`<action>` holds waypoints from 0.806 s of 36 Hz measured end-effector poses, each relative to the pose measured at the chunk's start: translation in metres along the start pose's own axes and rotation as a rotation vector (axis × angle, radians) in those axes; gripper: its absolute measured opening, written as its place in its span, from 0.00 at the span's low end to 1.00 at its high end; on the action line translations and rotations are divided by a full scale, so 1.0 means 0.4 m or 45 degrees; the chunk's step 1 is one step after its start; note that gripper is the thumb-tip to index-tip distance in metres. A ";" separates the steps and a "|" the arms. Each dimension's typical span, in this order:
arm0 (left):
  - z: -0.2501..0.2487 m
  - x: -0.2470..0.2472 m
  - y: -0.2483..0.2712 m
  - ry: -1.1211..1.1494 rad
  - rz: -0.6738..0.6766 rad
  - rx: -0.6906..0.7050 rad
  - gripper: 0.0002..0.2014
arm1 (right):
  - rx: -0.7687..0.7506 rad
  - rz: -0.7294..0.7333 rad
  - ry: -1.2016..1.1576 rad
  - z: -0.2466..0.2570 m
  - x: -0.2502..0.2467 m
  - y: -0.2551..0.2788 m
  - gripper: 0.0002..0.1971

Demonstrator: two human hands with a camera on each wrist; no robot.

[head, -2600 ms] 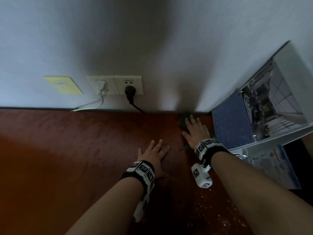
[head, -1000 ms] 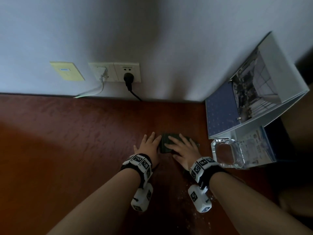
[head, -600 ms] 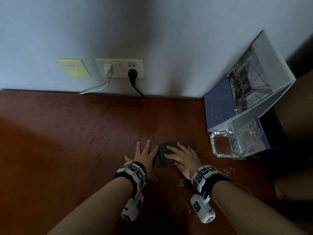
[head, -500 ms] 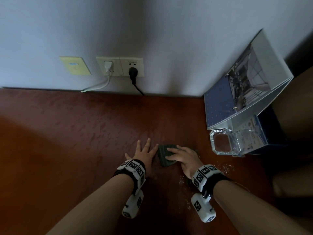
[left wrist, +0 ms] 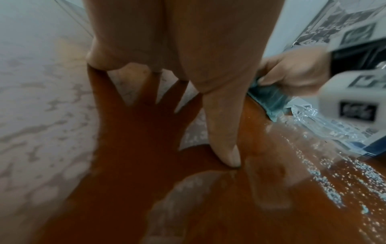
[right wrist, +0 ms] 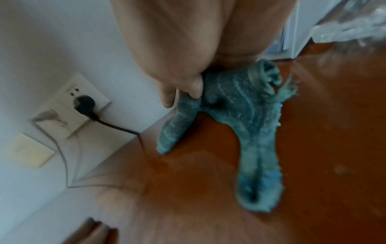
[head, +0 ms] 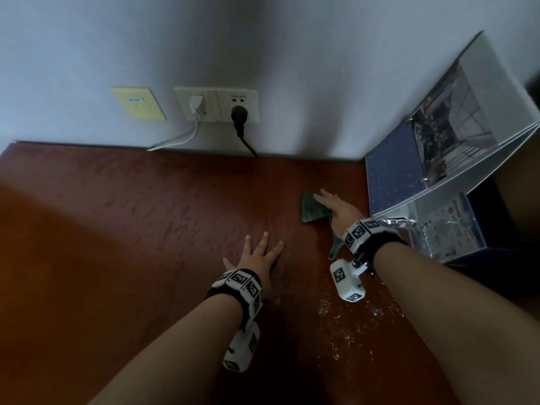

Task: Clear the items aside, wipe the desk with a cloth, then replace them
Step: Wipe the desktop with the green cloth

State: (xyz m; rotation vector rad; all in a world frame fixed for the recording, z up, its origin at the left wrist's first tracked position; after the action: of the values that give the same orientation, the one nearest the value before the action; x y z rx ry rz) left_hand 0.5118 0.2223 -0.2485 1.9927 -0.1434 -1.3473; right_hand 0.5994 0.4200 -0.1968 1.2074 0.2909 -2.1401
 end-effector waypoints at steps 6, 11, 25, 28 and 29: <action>-0.002 0.000 0.004 0.015 0.012 -0.005 0.64 | 0.045 0.149 0.436 -0.041 0.114 0.047 0.34; -0.006 0.000 0.004 0.003 0.008 0.000 0.65 | -0.037 0.176 0.497 -0.020 0.133 0.095 0.34; 0.011 0.013 0.049 0.062 -0.166 -0.005 0.57 | -0.197 0.177 0.475 0.039 0.195 0.287 0.32; 0.013 0.026 0.071 0.083 -0.201 -0.006 0.50 | -0.190 0.178 0.447 0.043 0.206 0.322 0.31; 0.011 0.033 0.077 0.091 -0.201 0.000 0.48 | -0.193 0.179 0.442 0.046 0.211 0.334 0.30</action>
State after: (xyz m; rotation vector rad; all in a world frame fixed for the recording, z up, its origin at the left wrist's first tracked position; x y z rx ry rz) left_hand 0.5228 0.1911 -0.2407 2.0854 0.0477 -1.3704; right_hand 0.6417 0.2732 -0.2403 1.4608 0.4937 -1.7510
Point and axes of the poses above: each hand's wrist, its own y-axis away from the middle knuckle, its own x-axis out of the palm, z = x × y, the point moved 10 cm from there along -y, towards the middle knuckle, and after that the axes turned 14 degrees about -z, right-handed, at the moved point
